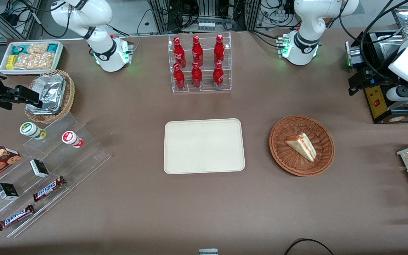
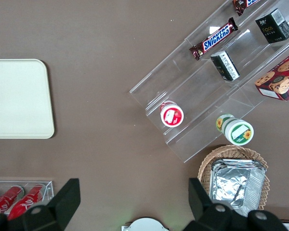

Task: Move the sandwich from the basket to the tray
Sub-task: 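Move the left gripper over the sandwich in the wicker basket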

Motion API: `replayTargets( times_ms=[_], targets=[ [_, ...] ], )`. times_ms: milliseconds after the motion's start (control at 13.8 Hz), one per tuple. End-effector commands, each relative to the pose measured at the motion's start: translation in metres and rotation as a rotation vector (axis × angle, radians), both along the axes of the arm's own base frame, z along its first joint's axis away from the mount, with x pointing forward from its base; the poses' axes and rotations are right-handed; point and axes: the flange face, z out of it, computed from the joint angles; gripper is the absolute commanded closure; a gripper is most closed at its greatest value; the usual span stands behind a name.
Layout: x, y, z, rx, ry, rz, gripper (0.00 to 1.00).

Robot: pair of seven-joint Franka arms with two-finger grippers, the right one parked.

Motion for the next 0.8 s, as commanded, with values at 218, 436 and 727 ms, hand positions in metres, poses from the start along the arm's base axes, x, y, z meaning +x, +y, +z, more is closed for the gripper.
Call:
replayTargets(
  times_ms=[218, 436, 727],
  targets=[
    [-0.003, 0.003, -0.009, 0.006, 0.017, -0.019, 0.00],
    [0.026, -0.003, -0.060, 0.009, 0.035, 0.002, 0.00],
    [0.037, -0.008, -0.147, 0.007, -0.019, 0.062, 0.00]
  ],
)
